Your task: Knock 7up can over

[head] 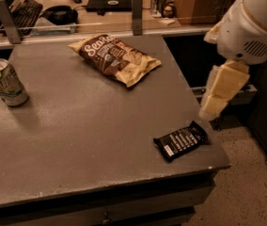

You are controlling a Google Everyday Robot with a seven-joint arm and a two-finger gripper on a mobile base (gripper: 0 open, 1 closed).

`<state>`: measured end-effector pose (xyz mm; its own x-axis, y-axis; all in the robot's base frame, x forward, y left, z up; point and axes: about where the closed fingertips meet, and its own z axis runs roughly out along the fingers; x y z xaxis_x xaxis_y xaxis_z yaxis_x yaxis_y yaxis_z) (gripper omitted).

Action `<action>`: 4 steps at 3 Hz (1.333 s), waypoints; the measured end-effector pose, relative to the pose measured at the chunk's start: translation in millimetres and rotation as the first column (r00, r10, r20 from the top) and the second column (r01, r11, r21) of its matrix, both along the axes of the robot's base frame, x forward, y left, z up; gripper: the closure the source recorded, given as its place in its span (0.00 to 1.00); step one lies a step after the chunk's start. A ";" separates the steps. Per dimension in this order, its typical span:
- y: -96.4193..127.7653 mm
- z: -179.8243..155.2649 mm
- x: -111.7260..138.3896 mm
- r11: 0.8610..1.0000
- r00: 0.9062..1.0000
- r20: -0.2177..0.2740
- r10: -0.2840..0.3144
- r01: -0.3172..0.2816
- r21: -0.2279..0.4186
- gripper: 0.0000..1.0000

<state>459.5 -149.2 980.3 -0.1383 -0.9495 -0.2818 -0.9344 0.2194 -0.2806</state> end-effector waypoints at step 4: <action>201.7 21.1 46.9 0.937 0.977 0.140 0.159 -0.195 0.291 0.00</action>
Offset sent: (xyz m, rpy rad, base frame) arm 0.0641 0.2977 0.0171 0.4669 -0.1198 0.2577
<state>506.4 52.6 1001.4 0.0735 -0.8238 -0.5621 -0.9319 0.1440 -0.3329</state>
